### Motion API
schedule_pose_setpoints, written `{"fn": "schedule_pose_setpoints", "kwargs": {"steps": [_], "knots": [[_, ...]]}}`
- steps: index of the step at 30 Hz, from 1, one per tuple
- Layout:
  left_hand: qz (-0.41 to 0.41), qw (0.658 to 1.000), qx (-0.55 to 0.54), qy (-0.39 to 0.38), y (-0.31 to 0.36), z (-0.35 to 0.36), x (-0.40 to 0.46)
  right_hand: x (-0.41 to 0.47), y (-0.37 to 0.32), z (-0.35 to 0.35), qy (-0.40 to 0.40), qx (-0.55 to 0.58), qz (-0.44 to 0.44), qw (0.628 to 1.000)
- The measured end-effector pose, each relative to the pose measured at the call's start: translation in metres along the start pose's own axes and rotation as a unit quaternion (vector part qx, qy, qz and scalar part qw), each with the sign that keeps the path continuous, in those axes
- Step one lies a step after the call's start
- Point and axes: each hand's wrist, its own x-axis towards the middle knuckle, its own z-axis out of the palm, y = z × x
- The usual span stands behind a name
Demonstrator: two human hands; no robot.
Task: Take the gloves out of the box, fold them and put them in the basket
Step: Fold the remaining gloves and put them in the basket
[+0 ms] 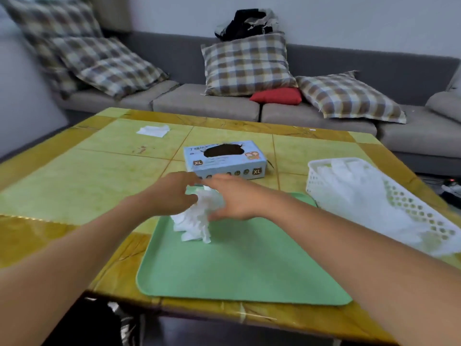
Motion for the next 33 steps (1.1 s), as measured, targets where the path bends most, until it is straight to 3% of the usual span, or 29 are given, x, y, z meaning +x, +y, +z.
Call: {"fn": "schedule_pose_setpoints", "kwargs": {"steps": [3, 5, 8, 11, 13, 16, 18, 20, 22, 25, 29, 31, 33], "knots": [[-0.006, 0.996, 0.004, -0.084, -0.025, 0.008, -0.019, 0.036, -0.005, 0.042, -0.049, -0.033, 0.007, 0.998], [0.022, 0.99, 0.012, -0.136, -0.027, 0.007, -0.022, 0.041, -0.003, 0.053, -0.031, 0.0, 0.007, 0.999], [0.064, 0.984, 0.04, -0.164, -0.024, 0.002, -0.022, 0.03, 0.004, 0.055, 0.047, 0.029, -0.008, 0.998], [0.118, 0.981, 0.021, -0.154, -0.017, 0.009, -0.019, 0.003, 0.012, 0.049, 0.026, 0.157, 0.026, 0.987], [0.123, 0.975, -0.111, -0.149, -0.004, 0.017, -0.021, -0.016, 0.015, 0.046, 0.007, 0.328, 0.077, 0.942], [0.071, 0.932, -0.337, -0.112, 0.018, 0.024, -0.023, -0.035, 0.019, 0.038, 0.034, 0.555, 0.135, 0.82], [0.019, 0.909, -0.411, -0.067, 0.027, 0.024, -0.02, -0.049, 0.021, 0.029, 0.049, 0.643, 0.13, 0.753], [-0.032, 0.87, -0.488, -0.062, 0.033, 0.025, -0.02, -0.062, 0.02, 0.024, 0.062, 0.68, 0.108, 0.723], [-0.054, 0.833, -0.545, -0.076, 0.041, 0.029, -0.022, -0.072, 0.02, 0.027, 0.11, 0.645, 0.098, 0.75], [-0.079, 0.82, -0.564, -0.062, 0.048, 0.034, -0.02, -0.081, 0.021, 0.033, 0.164, 0.58, 0.111, 0.79], [-0.135, 0.824, -0.549, -0.037, 0.038, 0.031, -0.007, -0.097, 0.032, 0.023, 0.143, 0.486, 0.1, 0.857], [-0.128, 0.801, -0.581, -0.068, 0.035, 0.031, -0.005, -0.1, 0.04, 0.018, 0.132, 0.492, 0.085, 0.857], [-0.122, 0.759, -0.633, -0.094, 0.038, 0.03, -0.006, -0.1, 0.048, 0.016, 0.124, 0.544, 0.089, 0.825]]}}
